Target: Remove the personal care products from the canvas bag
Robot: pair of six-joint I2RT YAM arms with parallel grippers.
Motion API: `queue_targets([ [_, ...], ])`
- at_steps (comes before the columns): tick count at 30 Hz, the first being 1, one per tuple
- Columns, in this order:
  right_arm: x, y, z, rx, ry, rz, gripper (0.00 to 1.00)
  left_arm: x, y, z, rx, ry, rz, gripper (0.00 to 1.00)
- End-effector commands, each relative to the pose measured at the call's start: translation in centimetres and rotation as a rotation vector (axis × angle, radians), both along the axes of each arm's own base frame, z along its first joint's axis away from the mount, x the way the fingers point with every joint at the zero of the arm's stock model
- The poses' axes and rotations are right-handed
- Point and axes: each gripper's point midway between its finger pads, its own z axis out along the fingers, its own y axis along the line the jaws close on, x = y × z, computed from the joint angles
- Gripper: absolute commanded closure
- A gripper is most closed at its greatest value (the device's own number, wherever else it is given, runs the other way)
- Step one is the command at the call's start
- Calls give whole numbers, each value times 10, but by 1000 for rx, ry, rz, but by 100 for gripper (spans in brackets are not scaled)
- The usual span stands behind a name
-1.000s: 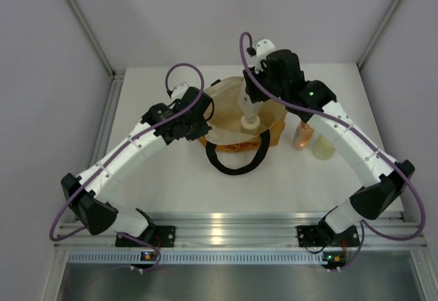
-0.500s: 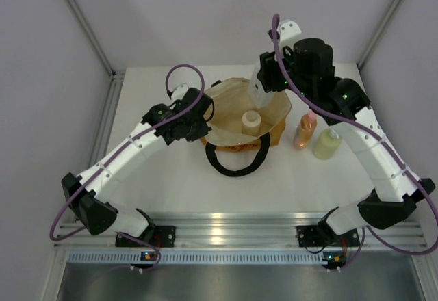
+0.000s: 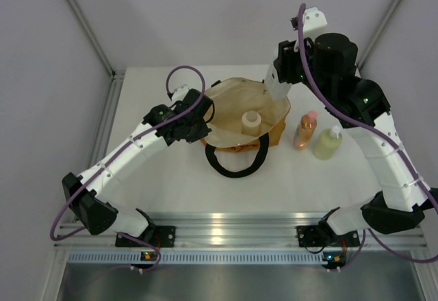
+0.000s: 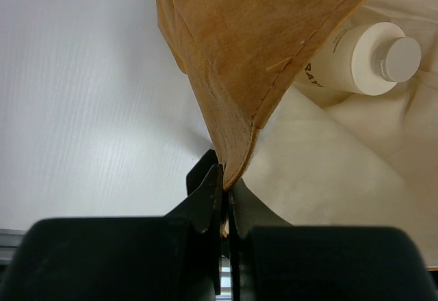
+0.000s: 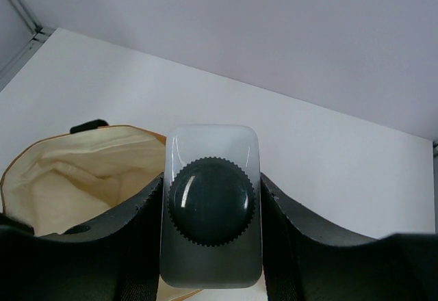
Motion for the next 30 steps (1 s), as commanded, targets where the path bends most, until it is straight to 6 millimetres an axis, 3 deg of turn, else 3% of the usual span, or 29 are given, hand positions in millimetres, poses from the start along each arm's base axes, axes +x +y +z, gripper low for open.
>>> queue_targets([
  [1,-17,-44,89,159,-240,-96,100,1,-4,4,-28,-18,3,100],
  [11,-7,-92,94,224,-245,-213,100,1,-3,4,-25,-20,-1,100],
  [16,10,-123,80,204,-220,-287,100,1,-3,5,-26,-21,-1,100],
  [23,42,-176,37,157,-147,-439,100,0,-2,7,-29,-26,-2,100],
  [24,47,-183,24,162,-122,-453,100,0,-2,7,-27,-27,-4,100],
  [26,53,-198,23,190,-146,-479,100,0,-3,7,-29,-26,-8,100],
  [27,58,-214,9,182,-123,-521,100,1,-4,6,-25,-22,-11,100],
  [29,66,-222,-3,182,-110,-537,100,0,-5,5,-28,-16,-19,100],
  [30,71,-226,-19,172,-80,-550,100,0,-6,5,-30,-16,-20,100],
])
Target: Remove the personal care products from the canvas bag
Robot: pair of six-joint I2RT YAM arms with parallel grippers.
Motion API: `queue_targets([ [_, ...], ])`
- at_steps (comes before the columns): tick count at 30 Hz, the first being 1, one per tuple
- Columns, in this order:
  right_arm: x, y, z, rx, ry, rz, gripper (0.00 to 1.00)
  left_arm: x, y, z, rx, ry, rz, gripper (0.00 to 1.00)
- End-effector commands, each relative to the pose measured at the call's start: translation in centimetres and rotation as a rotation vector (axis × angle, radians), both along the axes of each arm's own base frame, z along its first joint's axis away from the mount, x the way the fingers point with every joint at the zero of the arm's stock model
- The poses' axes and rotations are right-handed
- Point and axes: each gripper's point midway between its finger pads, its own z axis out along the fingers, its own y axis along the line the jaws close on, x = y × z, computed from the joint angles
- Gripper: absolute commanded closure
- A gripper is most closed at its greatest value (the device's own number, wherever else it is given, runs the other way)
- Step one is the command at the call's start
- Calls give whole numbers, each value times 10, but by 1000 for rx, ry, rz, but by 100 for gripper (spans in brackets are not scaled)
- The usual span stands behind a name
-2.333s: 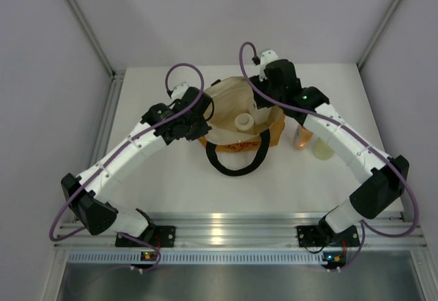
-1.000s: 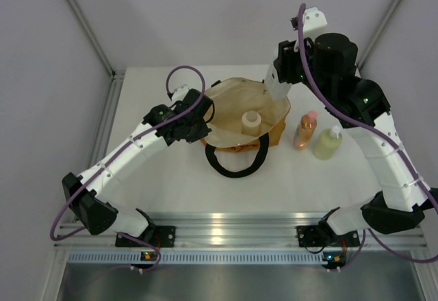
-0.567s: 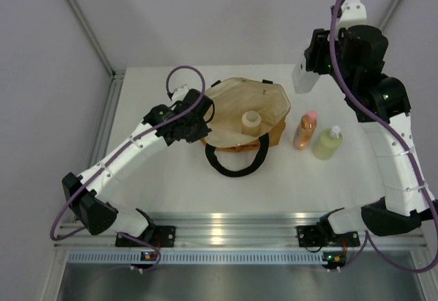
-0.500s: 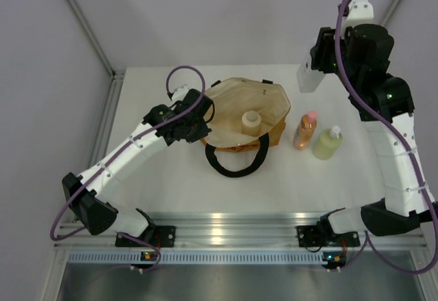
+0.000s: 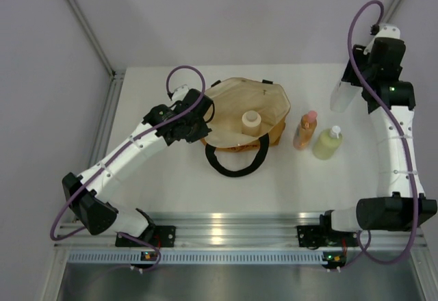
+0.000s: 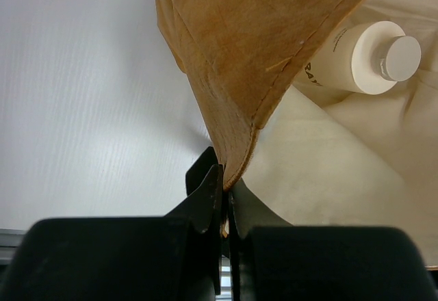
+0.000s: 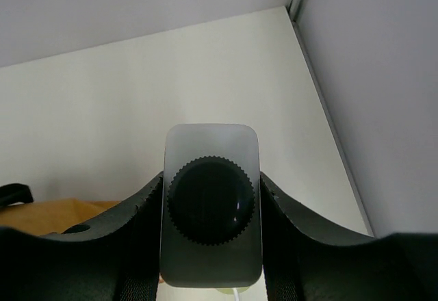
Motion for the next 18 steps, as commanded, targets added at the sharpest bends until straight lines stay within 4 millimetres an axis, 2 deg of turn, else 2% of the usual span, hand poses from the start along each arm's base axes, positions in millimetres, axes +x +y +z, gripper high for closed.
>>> queue_targets([
  [1,18,-12,64,13,-295,-17,100,0,-5,5,-29,-17,-17,100],
  [2,19,-14,60,6,-300,-19,100,0,-5,6,-30,-18,-17,100],
  [3,23,-16,36,-4,-261,-21,100,0,-5,6,-30,-20,-18,100],
  [4,28,-18,39,-10,-303,-26,100,0,-4,7,-29,-22,-18,100],
  [5,29,-19,34,-7,-310,-29,100,-1,-4,8,-30,-25,-19,100],
  [6,32,-19,10,-6,-277,-28,100,-1,-4,8,-29,-25,-20,100],
  [7,37,-18,15,-8,-323,-14,100,-1,-4,8,-31,-25,-21,100],
  [8,37,-16,11,-7,-334,-5,100,-1,-4,8,-31,-25,-23,100],
  [9,40,-15,-10,-4,-312,1,100,-1,-5,8,-32,-21,-26,100],
  [10,43,-14,-7,-5,-345,8,100,-2,-5,8,-31,-21,-29,100],
  [11,45,-14,-13,-3,-344,8,100,-2,-5,8,-33,-20,-29,100],
  [12,48,-14,-29,-3,-313,10,100,-2,-5,8,-33,-20,-32,100],
  [14,53,-15,-39,-6,-312,12,100,-2,-6,9,-31,-20,-37,100],
  [15,54,-14,-54,-10,-287,17,100,-2,-6,9,-30,-22,-37,100],
  [16,56,-11,-55,-8,-303,35,100,-2,-5,10,-31,-24,-36,100],
  [18,58,-10,-74,-9,-280,43,100,-2,-4,10,-30,-27,-34,100],
])
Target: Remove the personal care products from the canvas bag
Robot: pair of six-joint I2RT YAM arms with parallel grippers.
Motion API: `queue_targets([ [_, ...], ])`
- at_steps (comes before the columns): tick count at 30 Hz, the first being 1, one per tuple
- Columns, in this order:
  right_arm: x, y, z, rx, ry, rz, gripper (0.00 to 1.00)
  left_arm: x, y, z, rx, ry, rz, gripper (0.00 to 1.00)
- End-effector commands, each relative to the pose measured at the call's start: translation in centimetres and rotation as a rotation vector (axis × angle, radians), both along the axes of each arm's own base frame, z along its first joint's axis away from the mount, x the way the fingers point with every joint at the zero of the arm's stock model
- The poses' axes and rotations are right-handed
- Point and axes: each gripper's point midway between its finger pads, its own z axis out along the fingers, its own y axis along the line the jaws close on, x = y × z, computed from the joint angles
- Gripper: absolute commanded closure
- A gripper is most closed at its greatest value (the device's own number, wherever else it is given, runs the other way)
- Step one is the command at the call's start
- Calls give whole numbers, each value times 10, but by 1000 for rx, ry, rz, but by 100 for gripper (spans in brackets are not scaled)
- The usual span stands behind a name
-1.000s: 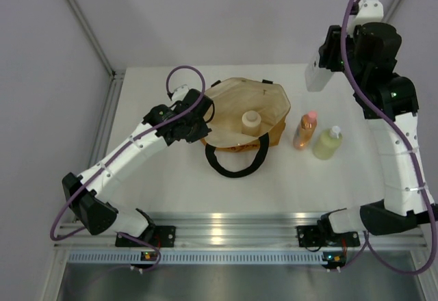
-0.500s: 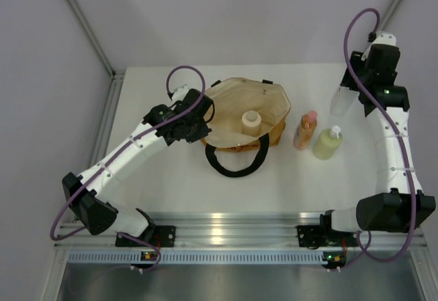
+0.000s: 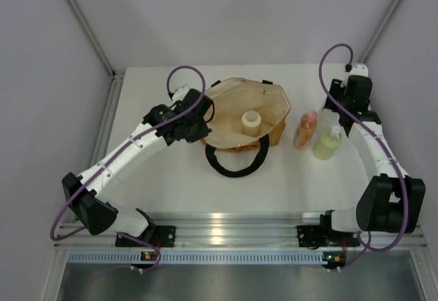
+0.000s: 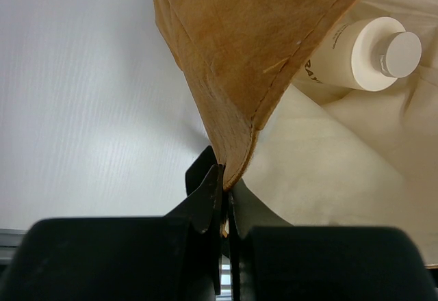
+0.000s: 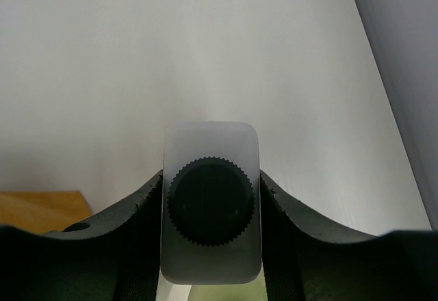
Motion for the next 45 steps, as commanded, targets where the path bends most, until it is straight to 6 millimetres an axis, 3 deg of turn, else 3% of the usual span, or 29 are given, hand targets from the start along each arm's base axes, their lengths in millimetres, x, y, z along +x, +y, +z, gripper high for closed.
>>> queue_targets([
  [1,34,2,92,-29,-388,40,100,-1,-2,10,-27,-31,-21,100],
  [3,35,4,75,-35,-361,58,100,-1,-3,9,-24,-30,-24,100],
  [17,42,8,9,-77,-194,125,98,-1,-6,7,-33,-15,-27,100],
  [20,40,8,5,-77,-164,129,84,-1,-6,8,-35,-17,-27,100],
  [23,39,8,8,-76,-155,128,62,-1,-6,9,-38,-20,-24,100],
  [25,39,8,14,-72,-154,125,45,-1,-6,7,-36,-16,-25,100],
  [30,38,6,43,-77,-191,113,21,-2,-7,6,-36,-10,-29,100],
  [34,34,13,72,-35,-203,104,21,-1,-8,6,-36,-10,-29,100],
  [36,32,23,102,-18,-250,119,23,0,-7,6,-33,-13,-28,100],
  [37,28,38,107,-9,-246,152,23,0,-7,6,-34,-13,-27,100],
  [38,23,44,129,-7,-284,160,24,0,-8,6,-34,-13,-27,100],
  [39,17,71,132,14,-274,209,24,1,-8,6,-34,-12,-25,100],
  [42,0,104,162,32,-313,264,27,2,-9,5,-34,-10,-24,100],
  [43,-10,130,164,32,-301,309,27,2,-9,5,-34,-10,-23,100],
  [44,-18,143,178,38,-319,336,28,2,-10,5,-34,-10,-23,100],
  [45,-32,173,176,55,-288,402,28,3,-10,6,-34,-10,-23,100],
])
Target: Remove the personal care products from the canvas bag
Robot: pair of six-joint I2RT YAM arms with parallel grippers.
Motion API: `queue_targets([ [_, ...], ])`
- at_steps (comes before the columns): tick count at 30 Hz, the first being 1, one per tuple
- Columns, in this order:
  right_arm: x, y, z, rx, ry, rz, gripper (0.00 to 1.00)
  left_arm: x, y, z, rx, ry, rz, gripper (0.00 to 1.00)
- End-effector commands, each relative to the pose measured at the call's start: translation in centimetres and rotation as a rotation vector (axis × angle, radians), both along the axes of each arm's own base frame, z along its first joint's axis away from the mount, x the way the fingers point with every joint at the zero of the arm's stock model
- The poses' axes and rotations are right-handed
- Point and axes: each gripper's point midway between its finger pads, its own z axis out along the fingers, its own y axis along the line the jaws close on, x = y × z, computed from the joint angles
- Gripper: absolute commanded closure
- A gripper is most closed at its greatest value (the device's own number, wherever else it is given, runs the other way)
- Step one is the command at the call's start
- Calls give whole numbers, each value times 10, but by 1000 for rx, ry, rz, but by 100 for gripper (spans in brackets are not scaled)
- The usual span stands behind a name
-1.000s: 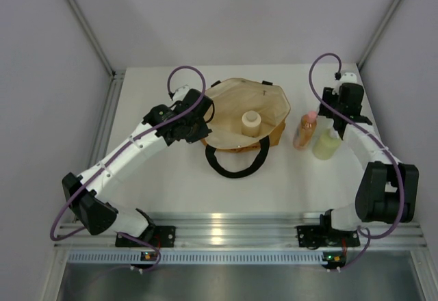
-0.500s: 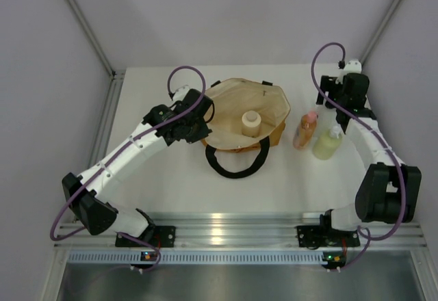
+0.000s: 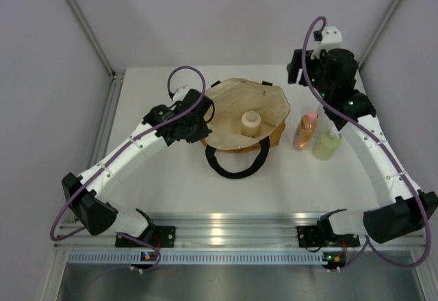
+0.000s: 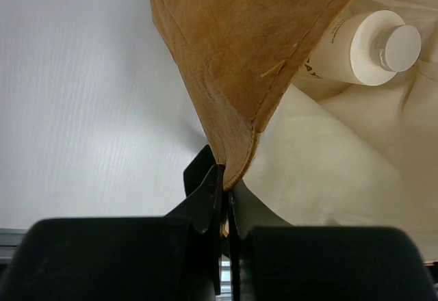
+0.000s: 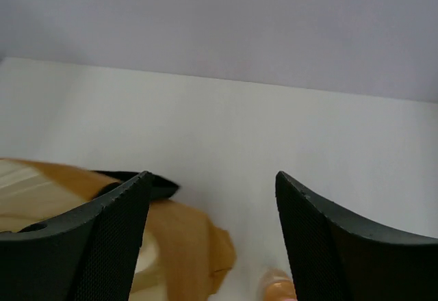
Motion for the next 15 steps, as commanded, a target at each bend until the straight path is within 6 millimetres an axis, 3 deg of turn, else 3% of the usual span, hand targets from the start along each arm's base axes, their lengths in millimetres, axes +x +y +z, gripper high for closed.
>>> queue_targets([
  [1,-47,58,34,22,11,100,30,5,-8,6,-31,-17,-7,100],
  [2,-55,69,49,30,-6,115,30,5,-9,7,-36,-17,-8,100],
  [3,-72,96,48,13,9,183,31,5,-10,10,-43,-22,-8,100],
  [5,-84,108,55,4,-1,166,31,5,-10,10,-44,-22,-4,100],
  [7,-99,134,48,10,26,226,32,5,-11,10,-48,-19,-3,100],
  [9,-106,155,31,2,72,271,33,4,-12,8,-50,-11,-6,100],
  [15,-110,178,-37,-84,226,270,32,6,-20,13,-85,-5,-12,100],
])
